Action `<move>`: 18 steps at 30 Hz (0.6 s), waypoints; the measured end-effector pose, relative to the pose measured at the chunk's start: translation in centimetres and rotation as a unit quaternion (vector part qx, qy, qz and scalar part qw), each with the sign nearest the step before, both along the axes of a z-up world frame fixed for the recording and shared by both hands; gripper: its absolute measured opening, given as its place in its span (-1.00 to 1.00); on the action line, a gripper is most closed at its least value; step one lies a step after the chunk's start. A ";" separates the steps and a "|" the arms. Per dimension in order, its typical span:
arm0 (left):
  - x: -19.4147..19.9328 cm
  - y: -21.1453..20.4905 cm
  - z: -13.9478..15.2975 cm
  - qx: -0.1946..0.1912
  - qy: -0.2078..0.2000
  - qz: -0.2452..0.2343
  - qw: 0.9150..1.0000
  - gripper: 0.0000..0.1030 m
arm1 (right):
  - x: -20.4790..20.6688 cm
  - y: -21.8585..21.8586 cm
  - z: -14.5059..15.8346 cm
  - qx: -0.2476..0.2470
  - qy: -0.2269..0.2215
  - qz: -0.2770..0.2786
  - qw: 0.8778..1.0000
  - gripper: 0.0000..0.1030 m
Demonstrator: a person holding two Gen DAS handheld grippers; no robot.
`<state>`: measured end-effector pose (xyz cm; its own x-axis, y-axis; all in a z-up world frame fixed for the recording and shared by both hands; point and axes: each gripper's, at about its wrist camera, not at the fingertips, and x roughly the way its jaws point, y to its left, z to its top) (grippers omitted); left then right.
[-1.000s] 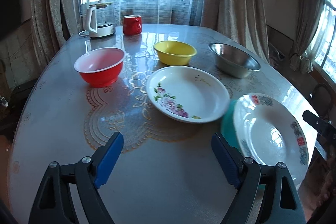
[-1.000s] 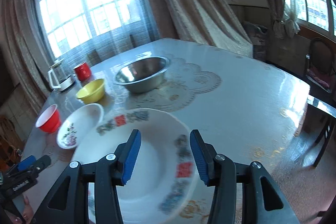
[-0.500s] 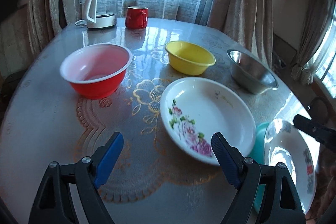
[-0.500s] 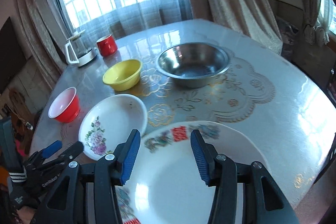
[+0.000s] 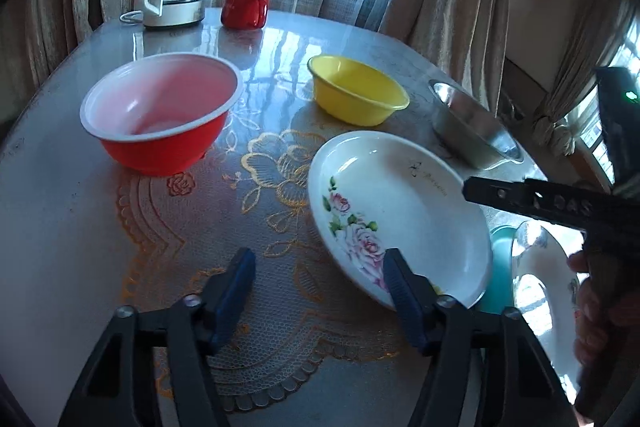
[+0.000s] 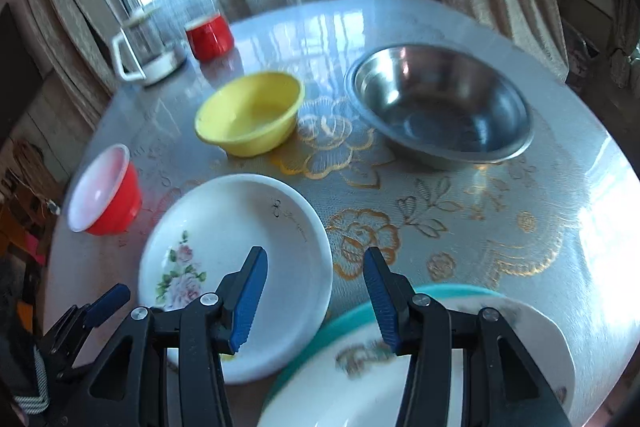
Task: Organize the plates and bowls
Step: 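Move both tools to the rose-pattern plate's rim and close them on it, then lift the rose-pattern plate with both tools and carry it toward the stacked plates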
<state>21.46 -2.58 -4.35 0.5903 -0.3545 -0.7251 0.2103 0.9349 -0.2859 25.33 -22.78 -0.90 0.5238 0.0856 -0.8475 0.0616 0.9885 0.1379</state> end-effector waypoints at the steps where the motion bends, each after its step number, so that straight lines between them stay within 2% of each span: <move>1: 0.0 0.0 0.0 -0.001 -0.001 -0.001 1.000 0.22 | 0.4 0.0 -0.3 0.003 0.007 -0.001 1.000 -0.02; 3: 0.0 0.1 0.0 -0.004 0.001 -0.003 1.000 0.19 | 1.2 -0.1 -1.0 0.009 0.024 -0.006 1.000 -0.05; 7: 0.2 0.3 0.0 -0.015 0.009 -0.008 1.000 0.14 | 1.8 -0.2 -1.7 0.020 0.041 -0.001 0.999 -0.42; 12: 0.1 0.6 0.4 -0.013 0.000 -0.005 1.000 -0.31 | 1.7 0.7 -2.1 0.014 0.050 0.000 0.999 -0.47; 15: 0.4 0.8 0.1 0.004 0.005 0.001 1.000 -0.31 | 1.5 1.6 -2.0 0.023 0.051 0.009 0.998 -0.52; 18: 0.7 1.4 -0.2 0.000 0.017 0.007 1.000 -0.32 | 1.5 2.7 -2.1 0.031 0.051 0.021 0.998 -0.52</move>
